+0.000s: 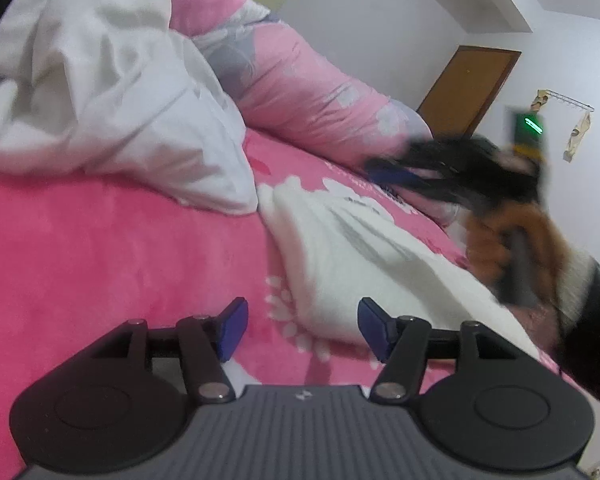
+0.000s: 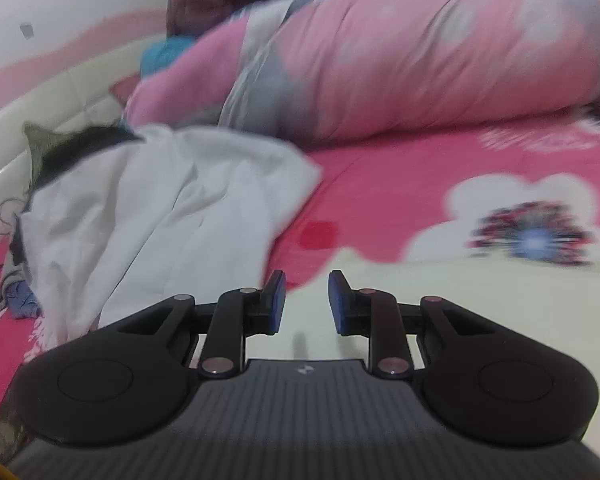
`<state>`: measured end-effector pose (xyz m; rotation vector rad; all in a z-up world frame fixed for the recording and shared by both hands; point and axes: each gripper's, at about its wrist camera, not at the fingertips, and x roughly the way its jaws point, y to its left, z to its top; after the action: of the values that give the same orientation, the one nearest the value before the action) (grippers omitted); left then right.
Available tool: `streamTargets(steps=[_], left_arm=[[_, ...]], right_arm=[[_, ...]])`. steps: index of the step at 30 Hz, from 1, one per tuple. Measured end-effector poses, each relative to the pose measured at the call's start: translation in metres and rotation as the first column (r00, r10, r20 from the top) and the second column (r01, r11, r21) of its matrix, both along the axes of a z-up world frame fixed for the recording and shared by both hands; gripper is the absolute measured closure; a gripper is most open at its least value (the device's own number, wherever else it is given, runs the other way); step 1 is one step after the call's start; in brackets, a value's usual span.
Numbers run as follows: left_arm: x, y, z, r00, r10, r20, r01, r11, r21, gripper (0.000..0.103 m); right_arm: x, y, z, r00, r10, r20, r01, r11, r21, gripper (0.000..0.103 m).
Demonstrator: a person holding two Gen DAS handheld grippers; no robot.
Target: Fold clothes
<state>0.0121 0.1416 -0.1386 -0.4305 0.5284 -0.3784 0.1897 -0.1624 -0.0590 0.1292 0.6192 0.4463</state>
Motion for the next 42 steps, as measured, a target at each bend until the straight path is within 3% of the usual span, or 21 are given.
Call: streamTargets(steps=[6, 11, 17, 20, 23, 25, 26, 29, 33, 36, 39, 42], left_arm=[[0.004, -0.011, 0.036, 0.994, -0.012, 0.106, 0.004, 0.997, 0.072, 0.038], [0.047, -0.053, 0.056, 0.997, -0.048, 0.053, 0.036, 0.979, 0.203, 0.039], [0.126, -0.095, 0.072, 0.998, -0.062, 0.003, 0.057, 0.938, 0.341, 0.040], [0.174, -0.113, 0.073, 0.996, -0.075, -0.040, 0.085, 0.923, 0.375, 0.040], [0.213, -0.123, 0.053, 0.992, -0.040, -0.121, 0.084, 0.918, 0.388, 0.040], [0.229, -0.124, 0.033, 0.981, 0.005, -0.194, 0.077, 0.908, 0.412, 0.040], [0.230, -0.123, 0.025, 0.980, 0.018, -0.197, 0.067, 0.907, 0.417, 0.038], [0.228, -0.120, 0.015, 0.981, 0.037, -0.192, 0.047, 0.908, 0.417, 0.033], [0.227, -0.114, 0.019, 0.979, 0.045, -0.197, 0.036, 0.919, 0.392, 0.033], [0.215, -0.101, 0.039, 0.981, 0.076, -0.179, -0.005, 0.930, 0.368, 0.035], [0.190, -0.092, 0.068, 0.991, 0.092, -0.098, -0.045, 0.915, 0.402, 0.034], [0.156, -0.093, 0.089, 0.998, 0.038, -0.040, -0.018, 0.912, 0.409, 0.033]], right_arm=[[-0.068, -0.086, 0.008, 0.986, -0.138, 0.096, 0.152, 0.974, -0.166, 0.081], [-0.087, -0.142, -0.001, 0.967, -0.220, 0.131, 0.245, 0.943, -0.224, 0.081], [-0.055, -0.175, -0.013, 0.962, -0.216, 0.165, 0.252, 0.936, -0.244, 0.081], [-0.024, -0.183, -0.021, 0.966, -0.202, 0.164, 0.239, 0.939, -0.249, 0.081], [0.005, -0.193, -0.035, 0.970, -0.202, 0.133, 0.230, 0.943, -0.242, 0.081], [0.024, -0.203, -0.056, 0.967, -0.245, 0.068, 0.255, 0.932, -0.260, 0.081], [0.033, -0.209, -0.067, 0.962, -0.272, 0.026, 0.270, 0.928, -0.255, 0.081], [0.043, -0.237, -0.084, 0.940, -0.332, -0.085, 0.322, 0.940, -0.110, 0.081], [0.041, -0.246, -0.080, 0.934, -0.340, -0.109, 0.335, 0.940, -0.063, 0.081], [0.021, -0.253, -0.060, 0.916, -0.397, -0.064, 0.396, 0.918, -0.027, 0.080], [-0.015, -0.258, -0.032, 0.905, -0.425, 0.004, 0.425, 0.905, -0.026, 0.080], [-0.056, -0.255, -0.014, 0.910, -0.411, 0.063, 0.414, 0.908, -0.066, 0.080]])
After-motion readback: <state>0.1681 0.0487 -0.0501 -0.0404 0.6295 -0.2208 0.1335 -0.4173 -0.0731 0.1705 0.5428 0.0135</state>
